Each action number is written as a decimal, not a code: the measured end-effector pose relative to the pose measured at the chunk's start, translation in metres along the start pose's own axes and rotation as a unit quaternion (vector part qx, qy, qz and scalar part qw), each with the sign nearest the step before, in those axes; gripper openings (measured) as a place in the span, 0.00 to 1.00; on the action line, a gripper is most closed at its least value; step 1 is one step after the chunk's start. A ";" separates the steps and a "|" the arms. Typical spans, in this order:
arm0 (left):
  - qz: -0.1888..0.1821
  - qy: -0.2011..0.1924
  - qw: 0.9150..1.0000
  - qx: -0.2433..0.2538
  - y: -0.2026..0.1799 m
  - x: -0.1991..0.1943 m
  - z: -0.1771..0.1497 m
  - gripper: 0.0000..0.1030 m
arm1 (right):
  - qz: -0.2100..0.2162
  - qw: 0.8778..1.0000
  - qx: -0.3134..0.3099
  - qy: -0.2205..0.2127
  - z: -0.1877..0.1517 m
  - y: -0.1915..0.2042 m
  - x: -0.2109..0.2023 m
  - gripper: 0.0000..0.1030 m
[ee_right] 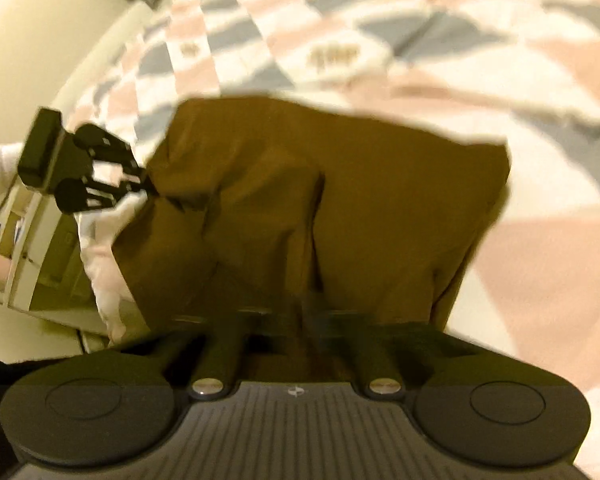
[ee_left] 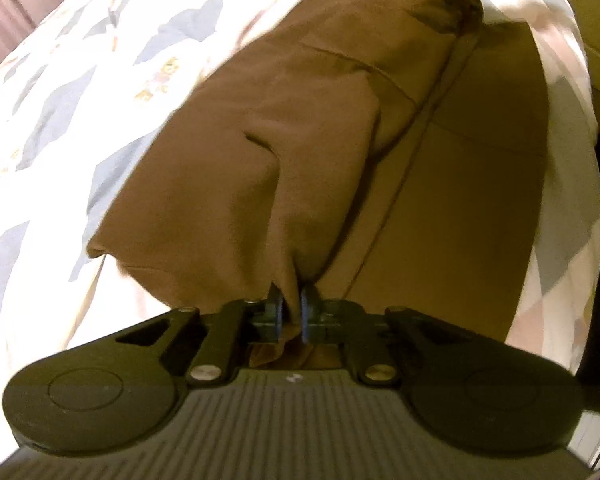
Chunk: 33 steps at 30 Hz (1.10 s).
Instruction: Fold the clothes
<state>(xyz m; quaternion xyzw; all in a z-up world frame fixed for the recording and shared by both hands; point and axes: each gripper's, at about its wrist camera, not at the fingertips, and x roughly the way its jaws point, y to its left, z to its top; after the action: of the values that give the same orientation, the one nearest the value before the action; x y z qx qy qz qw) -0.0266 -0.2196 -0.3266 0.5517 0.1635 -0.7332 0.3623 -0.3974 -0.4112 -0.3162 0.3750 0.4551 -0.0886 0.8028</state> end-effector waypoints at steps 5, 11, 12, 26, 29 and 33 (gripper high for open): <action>-0.023 0.007 0.999 0.026 -0.009 -0.022 -0.007 0.04 | 0.030 0.998 0.016 0.049 -0.016 -0.010 -0.012 0.02; -0.054 0.007 0.997 0.059 -0.041 -0.044 -0.011 0.04 | 0.040 0.996 0.013 0.072 -0.023 -0.008 -0.034 0.02; -0.056 0.013 0.996 0.064 -0.047 -0.041 -0.014 0.04 | 0.043 0.996 0.015 0.080 -0.026 -0.008 -0.031 0.03; -0.010 0.072 0.996 0.055 -0.093 -0.009 -0.012 0.06 | -0.008 0.993 0.007 0.120 -0.059 0.016 0.019 0.03; 0.015 0.071 0.997 -0.014 -0.099 -0.011 -0.013 0.11 | -0.028 0.993 0.026 0.110 -0.058 0.024 0.016 0.15; -0.007 0.061 0.985 -0.163 -0.082 -0.047 -0.025 0.21 | -0.051 0.995 0.055 0.068 -0.058 0.039 -0.003 0.30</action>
<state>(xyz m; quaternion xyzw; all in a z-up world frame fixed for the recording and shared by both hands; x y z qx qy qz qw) -0.0616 -0.1313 -0.3044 0.5281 0.3061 -0.6640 0.4318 -0.4188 -0.3445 -0.3116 0.4001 0.5214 -0.1288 0.7426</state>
